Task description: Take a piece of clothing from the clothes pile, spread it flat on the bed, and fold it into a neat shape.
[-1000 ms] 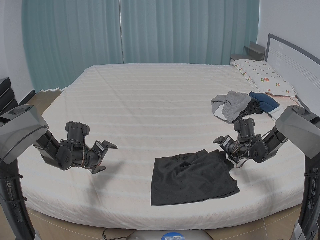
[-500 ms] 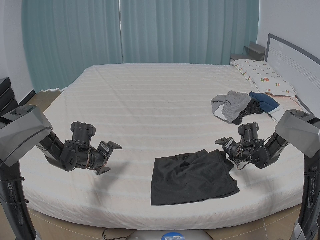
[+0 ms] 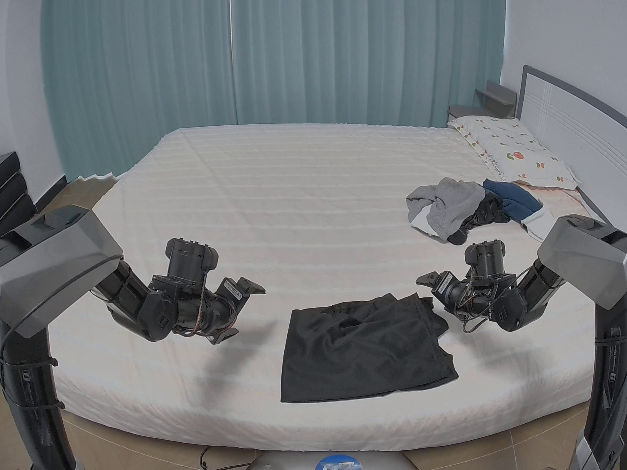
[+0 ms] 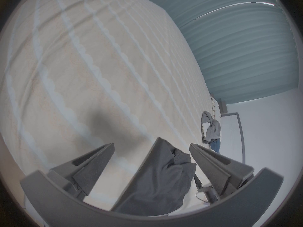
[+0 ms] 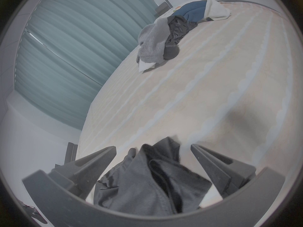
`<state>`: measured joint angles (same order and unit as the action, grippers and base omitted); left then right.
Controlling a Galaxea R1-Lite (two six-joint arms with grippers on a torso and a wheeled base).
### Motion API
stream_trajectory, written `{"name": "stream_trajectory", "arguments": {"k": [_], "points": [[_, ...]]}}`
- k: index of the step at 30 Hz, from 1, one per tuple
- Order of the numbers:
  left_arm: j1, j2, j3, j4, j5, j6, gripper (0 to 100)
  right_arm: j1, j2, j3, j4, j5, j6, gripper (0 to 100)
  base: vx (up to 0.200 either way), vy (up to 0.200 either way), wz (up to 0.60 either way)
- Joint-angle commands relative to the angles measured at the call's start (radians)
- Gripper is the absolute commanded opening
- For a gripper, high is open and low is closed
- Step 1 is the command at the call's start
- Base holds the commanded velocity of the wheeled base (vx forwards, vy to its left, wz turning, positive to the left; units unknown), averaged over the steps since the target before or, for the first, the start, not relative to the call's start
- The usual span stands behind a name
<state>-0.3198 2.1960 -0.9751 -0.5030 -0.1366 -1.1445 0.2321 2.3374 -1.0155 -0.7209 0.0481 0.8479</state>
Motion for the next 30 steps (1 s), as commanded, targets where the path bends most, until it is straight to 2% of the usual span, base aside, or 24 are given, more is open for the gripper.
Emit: {"name": "stream_trajectory", "arguments": {"k": [1,4,7,11,12,19,30], "points": [[-0.024,0.047,-0.062,0.017,0.038,0.005,100,0.023,-0.009,-0.001,0.000,0.016,-0.004,100,0.000,0.000,0.00],[-0.025,0.057,-0.094,0.061,0.038,0.035,100,0.032,-0.010,-0.006,0.000,0.022,-0.016,100,0.000,0.000,0.00],[-0.033,0.099,-0.182,0.136,0.048,0.097,100,0.064,-0.006,-0.018,0.008,0.022,-0.092,100,0.000,0.000,0.00],[-0.053,0.119,-0.246,0.179,0.049,0.097,100,0.093,0.003,-0.025,0.001,0.022,-0.110,100,0.000,0.000,0.00],[-0.067,0.130,-0.275,0.216,0.051,0.097,100,0.122,0.006,-0.032,0.000,0.021,-0.112,100,0.000,0.000,0.00],[-0.064,0.145,-0.269,0.216,0.055,0.092,100,0.173,0.033,-0.072,0.009,0.019,-0.113,100,0.000,0.000,0.00],[-0.062,0.148,-0.269,0.213,0.055,0.092,100,0.147,0.083,-0.104,0.006,0.016,-0.118,100,0.000,0.000,0.00]]}}
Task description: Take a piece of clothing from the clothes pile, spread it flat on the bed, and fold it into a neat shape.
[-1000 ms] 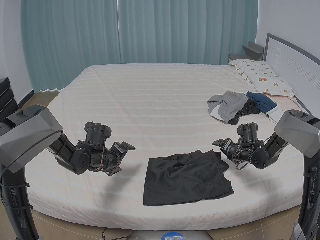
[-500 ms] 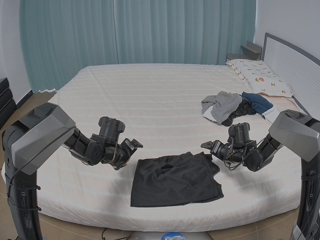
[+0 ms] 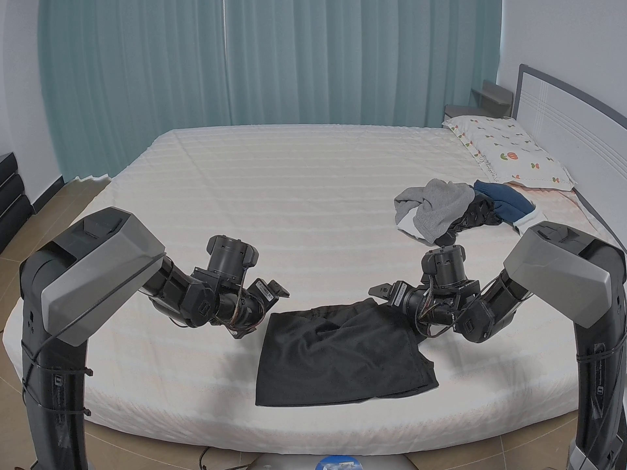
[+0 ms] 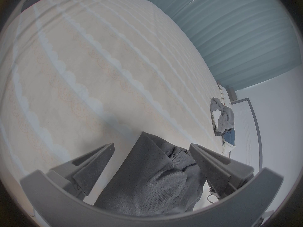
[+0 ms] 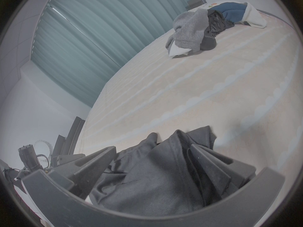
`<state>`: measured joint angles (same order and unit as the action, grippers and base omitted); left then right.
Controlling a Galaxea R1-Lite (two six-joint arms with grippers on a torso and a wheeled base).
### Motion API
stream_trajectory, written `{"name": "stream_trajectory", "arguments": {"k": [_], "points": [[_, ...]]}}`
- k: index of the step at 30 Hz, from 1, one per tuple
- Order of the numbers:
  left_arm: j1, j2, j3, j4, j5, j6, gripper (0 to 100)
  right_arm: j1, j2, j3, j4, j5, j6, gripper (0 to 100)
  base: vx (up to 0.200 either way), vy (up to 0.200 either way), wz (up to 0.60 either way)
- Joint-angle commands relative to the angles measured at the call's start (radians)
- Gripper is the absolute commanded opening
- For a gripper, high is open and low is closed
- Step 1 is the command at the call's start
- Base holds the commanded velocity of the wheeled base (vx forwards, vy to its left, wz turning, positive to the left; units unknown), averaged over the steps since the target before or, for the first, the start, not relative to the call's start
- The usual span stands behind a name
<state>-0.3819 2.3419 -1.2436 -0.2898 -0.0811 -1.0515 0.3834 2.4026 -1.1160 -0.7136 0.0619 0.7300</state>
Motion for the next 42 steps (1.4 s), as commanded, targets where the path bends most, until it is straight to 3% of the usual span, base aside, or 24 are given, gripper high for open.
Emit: {"name": "stream_trajectory", "arguments": {"k": [1,14,32,33,38,40,42], "points": [[0.000,0.002,-0.002,0.000,0.000,-0.001,100,-0.005,0.020,-0.004,-0.003,0.003,0.000,0,0.000,0.000,0.00],[-0.006,0.005,-0.005,-0.002,0.004,-0.013,100,-0.078,-0.005,0.065,0.000,0.006,0.011,0,0.000,0.000,0.00],[-0.041,0.051,-0.053,0.001,0.020,0.025,100,-0.078,-0.043,0.120,-0.006,0.006,0.040,0,0.000,0.000,0.00],[-0.045,0.053,-0.053,0.001,0.021,0.027,0,-0.078,-0.042,0.120,-0.004,0.006,0.040,0,0.000,0.000,0.00],[-0.051,0.056,-0.046,0.003,0.070,0.036,0,-0.080,-0.039,0.116,-0.006,0.007,0.042,0,0.000,0.000,0.00],[-0.064,0.062,-0.046,0.001,0.152,0.036,0,-0.080,-0.037,0.116,-0.006,0.007,0.042,0,0.000,0.000,0.00],[-0.063,0.063,-0.051,0.001,0.182,0.034,0,-0.080,-0.036,0.116,-0.006,0.006,0.042,0,0.000,0.000,0.00]]}}
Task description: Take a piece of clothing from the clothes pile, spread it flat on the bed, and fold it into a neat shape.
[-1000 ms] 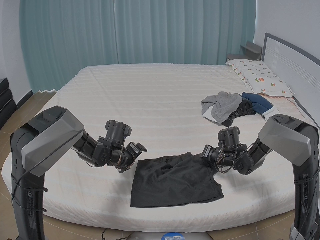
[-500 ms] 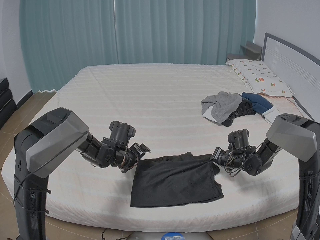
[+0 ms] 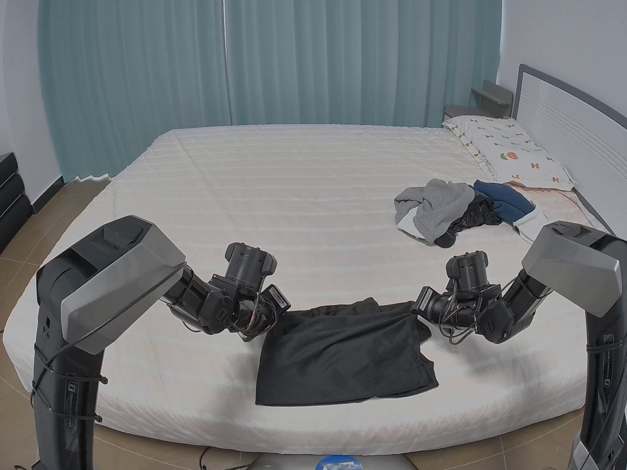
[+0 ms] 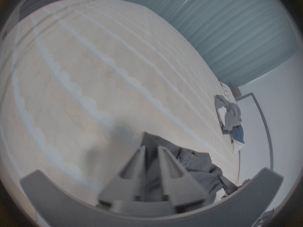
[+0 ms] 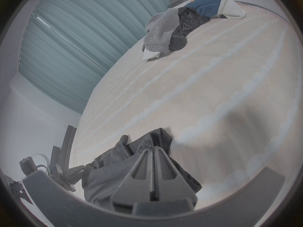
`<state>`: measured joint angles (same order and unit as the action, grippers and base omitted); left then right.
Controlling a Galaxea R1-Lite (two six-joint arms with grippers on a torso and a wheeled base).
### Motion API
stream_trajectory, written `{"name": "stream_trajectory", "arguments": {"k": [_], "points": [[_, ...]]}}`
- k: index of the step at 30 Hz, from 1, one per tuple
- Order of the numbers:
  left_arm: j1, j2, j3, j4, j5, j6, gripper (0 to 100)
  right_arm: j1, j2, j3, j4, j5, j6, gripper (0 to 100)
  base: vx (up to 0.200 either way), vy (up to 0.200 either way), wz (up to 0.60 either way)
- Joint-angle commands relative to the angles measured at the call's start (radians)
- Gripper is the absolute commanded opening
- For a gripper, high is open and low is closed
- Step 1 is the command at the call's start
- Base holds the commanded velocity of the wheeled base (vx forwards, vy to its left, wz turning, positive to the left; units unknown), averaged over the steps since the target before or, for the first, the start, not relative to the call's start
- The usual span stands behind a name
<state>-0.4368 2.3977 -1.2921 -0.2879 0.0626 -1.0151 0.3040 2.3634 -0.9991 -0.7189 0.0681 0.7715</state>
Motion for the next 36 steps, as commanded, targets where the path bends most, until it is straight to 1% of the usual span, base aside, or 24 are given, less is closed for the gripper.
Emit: {"name": "stream_trajectory", "arguments": {"k": [1,8,14,19,24,36], "points": [[-0.005,0.008,-0.001,-0.001,0.048,-0.002,0,0.000,0.004,-0.003,-0.004,-0.001,0.000,0,0.000,0.000,0.00],[0.026,0.001,0.020,-0.002,0.069,-0.013,0,0.000,0.040,0.001,-0.108,-0.010,0.022,0,0.000,0.000,0.00],[0.035,0.001,0.022,-0.004,0.071,-0.017,0,-0.003,0.048,-0.004,-0.114,-0.011,0.022,0,0.000,0.000,0.00],[0.046,-0.005,0.024,-0.004,0.072,-0.017,0,-0.022,0.051,-0.009,-0.117,-0.010,0.025,0,0.000,0.000,0.00],[0.055,0.006,0.016,-0.005,0.071,-0.019,0,-0.033,0.085,-0.049,-0.125,-0.011,0.026,0,0.000,0.000,0.00],[0.043,0.009,0.024,-0.031,0.060,-0.017,0,-0.019,0.112,-0.065,-0.126,-0.013,0.032,0,0.000,0.000,0.00]]}}
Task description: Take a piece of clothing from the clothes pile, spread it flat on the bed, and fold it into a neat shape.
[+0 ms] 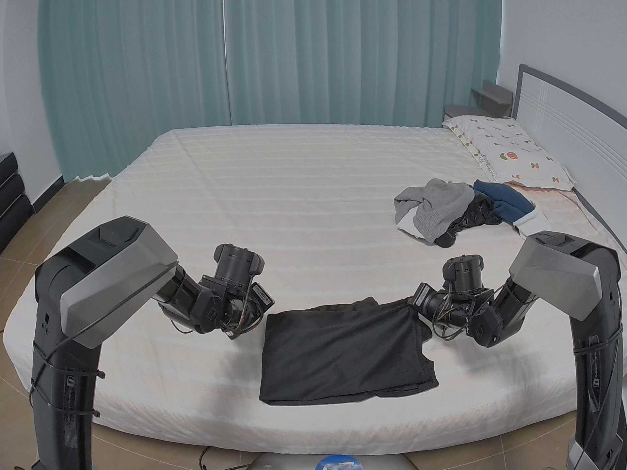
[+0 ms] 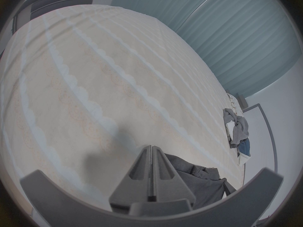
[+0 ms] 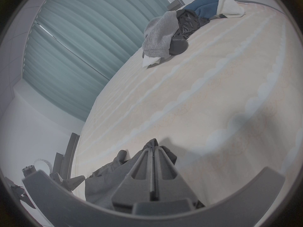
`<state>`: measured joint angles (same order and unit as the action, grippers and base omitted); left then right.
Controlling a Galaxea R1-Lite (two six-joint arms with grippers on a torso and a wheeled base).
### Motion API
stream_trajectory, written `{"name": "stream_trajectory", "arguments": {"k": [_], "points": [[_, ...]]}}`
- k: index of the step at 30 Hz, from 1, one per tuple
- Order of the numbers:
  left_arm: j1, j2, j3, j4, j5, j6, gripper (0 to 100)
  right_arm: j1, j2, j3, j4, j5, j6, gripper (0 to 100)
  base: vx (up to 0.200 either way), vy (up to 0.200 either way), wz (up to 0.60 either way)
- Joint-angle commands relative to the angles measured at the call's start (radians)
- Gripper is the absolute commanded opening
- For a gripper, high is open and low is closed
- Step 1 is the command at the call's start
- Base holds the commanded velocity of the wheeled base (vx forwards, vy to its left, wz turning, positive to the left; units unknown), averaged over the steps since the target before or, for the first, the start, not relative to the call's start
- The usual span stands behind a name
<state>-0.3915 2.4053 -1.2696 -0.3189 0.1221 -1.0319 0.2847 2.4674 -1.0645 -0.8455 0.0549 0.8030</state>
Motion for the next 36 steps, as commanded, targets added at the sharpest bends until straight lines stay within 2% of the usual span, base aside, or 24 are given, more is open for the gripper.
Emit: {"name": "stream_trajectory", "arguments": {"k": [1,3,4,9,11,16,19,23,26,31,36], "points": [[-0.003,0.000,-0.001,0.000,0.001,0.000,0,0.001,0.008,0.000,0.000,0.000,0.001,0,0.000,0.000,0.00],[-0.001,-0.002,0.001,0.000,0.001,-0.002,0,0.001,0.008,0.001,0.000,0.000,-0.001,0,0.000,0.000,0.00],[-0.001,-0.003,0.001,0.000,0.001,-0.002,0,0.004,0.008,0.004,-0.001,0.000,0.001,100,0.000,0.000,0.00],[0.005,-0.006,0.003,0.000,-0.004,-0.004,0,0.001,-0.025,0.026,-0.015,0.000,0.022,100,0.000,0.000,0.00],[0.010,-0.006,0.010,0.001,-0.038,-0.007,0,-0.010,-0.113,0.101,-0.017,0.003,0.050,100,0.000,0.000,0.00],[0.014,-0.023,0.032,0.001,-0.075,-0.010,0,-0.012,-0.239,0.248,-0.010,0.028,0.044,100,0.000,0.000,0.00],[0.014,-0.025,0.044,0.000,-0.081,-0.011,0,0.001,-0.311,0.391,-0.012,0.106,0.024,100,0.000,0.000,0.00],[0.014,-0.031,0.064,-0.002,-0.085,-0.007,0,0.007,-0.331,0.501,-0.015,0.169,-0.071,100,0.000,0.000,0.00],[0.017,-0.032,0.061,0.000,-0.108,-0.005,0,0.008,-0.315,0.529,-0.017,0.178,-0.105,100,0.000,0.000,0.00],[0.029,-0.046,0.065,0.003,-0.134,-0.007,0,0.034,-0.323,0.529,-0.017,0.207,-0.105,100,0.000,0.000,0.00],[0.037,-0.060,0.075,0.006,-0.174,-0.008,0,0.067,-0.318,0.525,-0.018,0.207,-0.096,100,0.000,0.000,0.00]]}}
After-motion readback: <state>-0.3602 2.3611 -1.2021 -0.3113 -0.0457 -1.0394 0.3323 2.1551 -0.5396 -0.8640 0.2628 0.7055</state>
